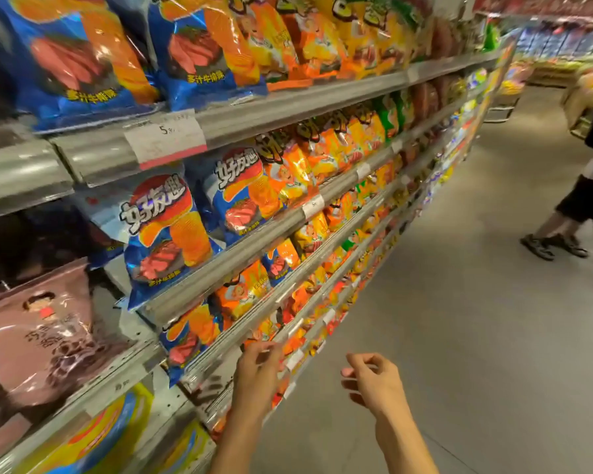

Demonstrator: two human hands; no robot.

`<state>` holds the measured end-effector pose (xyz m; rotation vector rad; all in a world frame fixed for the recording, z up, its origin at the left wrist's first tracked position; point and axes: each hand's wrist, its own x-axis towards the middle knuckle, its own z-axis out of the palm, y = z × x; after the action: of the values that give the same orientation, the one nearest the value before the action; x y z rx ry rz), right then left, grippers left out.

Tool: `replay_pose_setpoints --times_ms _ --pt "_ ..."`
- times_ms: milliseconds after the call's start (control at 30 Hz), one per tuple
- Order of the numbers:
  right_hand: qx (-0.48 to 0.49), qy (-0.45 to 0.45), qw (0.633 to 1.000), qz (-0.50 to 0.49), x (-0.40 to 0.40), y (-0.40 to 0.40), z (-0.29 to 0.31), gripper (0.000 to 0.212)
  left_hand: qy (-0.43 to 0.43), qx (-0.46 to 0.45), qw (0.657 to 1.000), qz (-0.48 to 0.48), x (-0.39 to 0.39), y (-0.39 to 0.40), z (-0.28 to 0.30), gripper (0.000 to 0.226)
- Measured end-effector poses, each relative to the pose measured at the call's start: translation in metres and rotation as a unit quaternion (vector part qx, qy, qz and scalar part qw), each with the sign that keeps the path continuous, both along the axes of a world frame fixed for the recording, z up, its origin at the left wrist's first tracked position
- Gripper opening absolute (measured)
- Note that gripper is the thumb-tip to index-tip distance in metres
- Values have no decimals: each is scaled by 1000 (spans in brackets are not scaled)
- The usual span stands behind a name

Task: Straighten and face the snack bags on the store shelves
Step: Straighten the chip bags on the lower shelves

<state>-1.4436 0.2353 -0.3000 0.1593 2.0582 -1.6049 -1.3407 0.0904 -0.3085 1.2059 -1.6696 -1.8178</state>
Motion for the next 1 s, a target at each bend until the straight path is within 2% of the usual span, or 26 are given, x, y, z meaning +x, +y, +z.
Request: replay_pose_setpoints --times_ms 233,400,600,667,767,933,1000 --pt "-8 3 982 189 -105 -64 -17 22 -34 -43 986 159 -63 -28 -7 15" --pt "-15 29 953 301 -159 -86 -21 13 -25 0 960 280 -108 -14 -9 19" --pt "-66 -45 930 359 -199 -117 -28 23 -21 28 918 395 -127 -7 -21 11" --pt "-68 -40 916 394 -206 -132 -31 18 -17 31 908 418 -126 -12 -25 12" --pt "-69 -35 916 393 -217 -165 -41 14 -18 9 900 435 -126 -26 -31 14" --pt "-57 66 926 368 -247 -201 -56 5 -65 -75 884 458 -139 -62 -38 10" --pt "-60 106 928 353 -263 -214 -60 16 -62 -122 879 457 -147 -79 -37 13"
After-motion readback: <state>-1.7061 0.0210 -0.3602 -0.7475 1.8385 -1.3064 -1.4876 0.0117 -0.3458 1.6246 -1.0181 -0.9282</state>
